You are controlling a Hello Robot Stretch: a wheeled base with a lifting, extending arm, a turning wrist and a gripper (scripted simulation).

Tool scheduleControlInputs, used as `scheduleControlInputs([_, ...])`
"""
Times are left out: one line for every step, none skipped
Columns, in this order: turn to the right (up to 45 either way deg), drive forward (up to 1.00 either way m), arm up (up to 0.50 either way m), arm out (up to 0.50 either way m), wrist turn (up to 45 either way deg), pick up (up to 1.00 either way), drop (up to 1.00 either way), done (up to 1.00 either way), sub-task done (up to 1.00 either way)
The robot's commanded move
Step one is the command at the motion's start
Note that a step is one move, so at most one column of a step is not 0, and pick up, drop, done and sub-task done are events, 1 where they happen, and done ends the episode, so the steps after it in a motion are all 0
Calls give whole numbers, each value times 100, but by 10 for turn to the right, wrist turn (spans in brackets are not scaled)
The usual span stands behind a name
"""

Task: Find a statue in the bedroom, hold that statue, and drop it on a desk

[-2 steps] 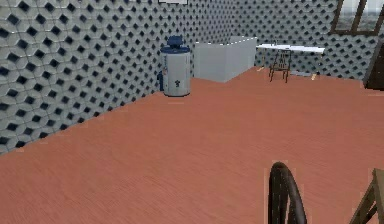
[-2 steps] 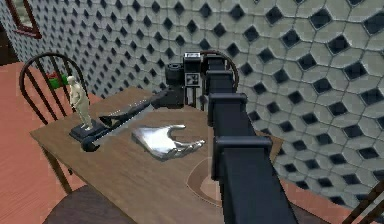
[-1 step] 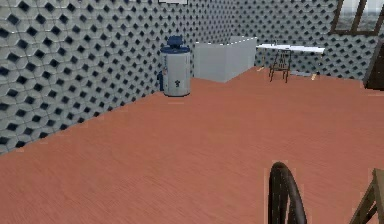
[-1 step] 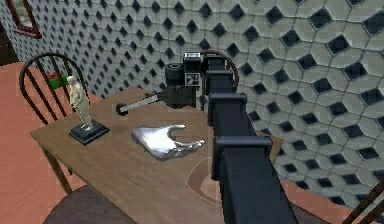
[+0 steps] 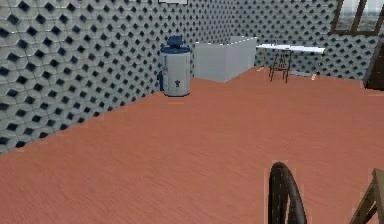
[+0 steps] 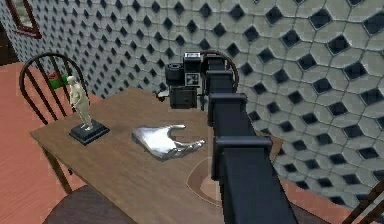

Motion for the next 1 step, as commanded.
scheduleControlInputs([0, 0, -24, 0, 0, 0, 0, 0, 0])
